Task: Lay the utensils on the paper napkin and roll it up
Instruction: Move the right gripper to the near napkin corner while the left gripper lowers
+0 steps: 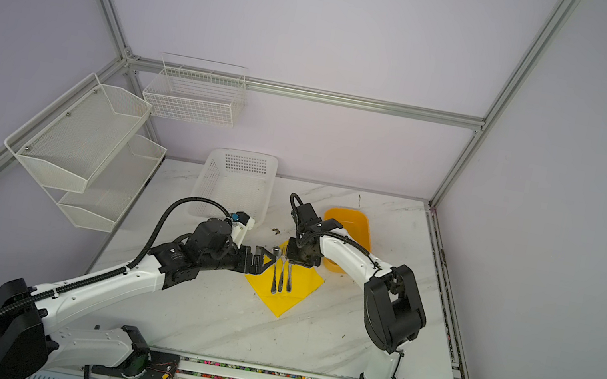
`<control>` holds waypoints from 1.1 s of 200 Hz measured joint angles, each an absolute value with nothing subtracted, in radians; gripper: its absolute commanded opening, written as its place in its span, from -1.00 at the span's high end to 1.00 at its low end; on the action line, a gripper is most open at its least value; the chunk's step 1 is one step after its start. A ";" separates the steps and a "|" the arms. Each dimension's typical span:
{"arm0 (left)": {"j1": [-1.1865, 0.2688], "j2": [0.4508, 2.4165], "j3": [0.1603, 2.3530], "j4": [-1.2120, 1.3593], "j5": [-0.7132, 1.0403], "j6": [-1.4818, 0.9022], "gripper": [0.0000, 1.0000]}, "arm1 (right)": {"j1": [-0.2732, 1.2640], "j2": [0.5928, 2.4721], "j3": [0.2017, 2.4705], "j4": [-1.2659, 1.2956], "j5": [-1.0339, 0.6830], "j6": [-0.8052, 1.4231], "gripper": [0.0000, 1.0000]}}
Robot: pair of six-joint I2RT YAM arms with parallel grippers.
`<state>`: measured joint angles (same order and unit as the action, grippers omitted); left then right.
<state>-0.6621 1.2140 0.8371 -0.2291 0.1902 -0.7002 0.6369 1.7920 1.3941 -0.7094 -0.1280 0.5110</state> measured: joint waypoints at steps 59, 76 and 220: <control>-0.684 1.214 0.836 -0.224 0.181 -0.776 -1.00 | 0.627 1.478 1.192 -0.614 0.047 0.485 0.47; -0.703 1.214 0.823 -0.219 0.173 -0.806 -0.92 | 0.623 1.403 1.128 -0.580 0.043 0.477 0.45; -0.822 1.171 0.709 -0.307 0.026 -0.989 -0.84 | 0.629 1.088 0.507 -0.087 -0.546 0.783 0.21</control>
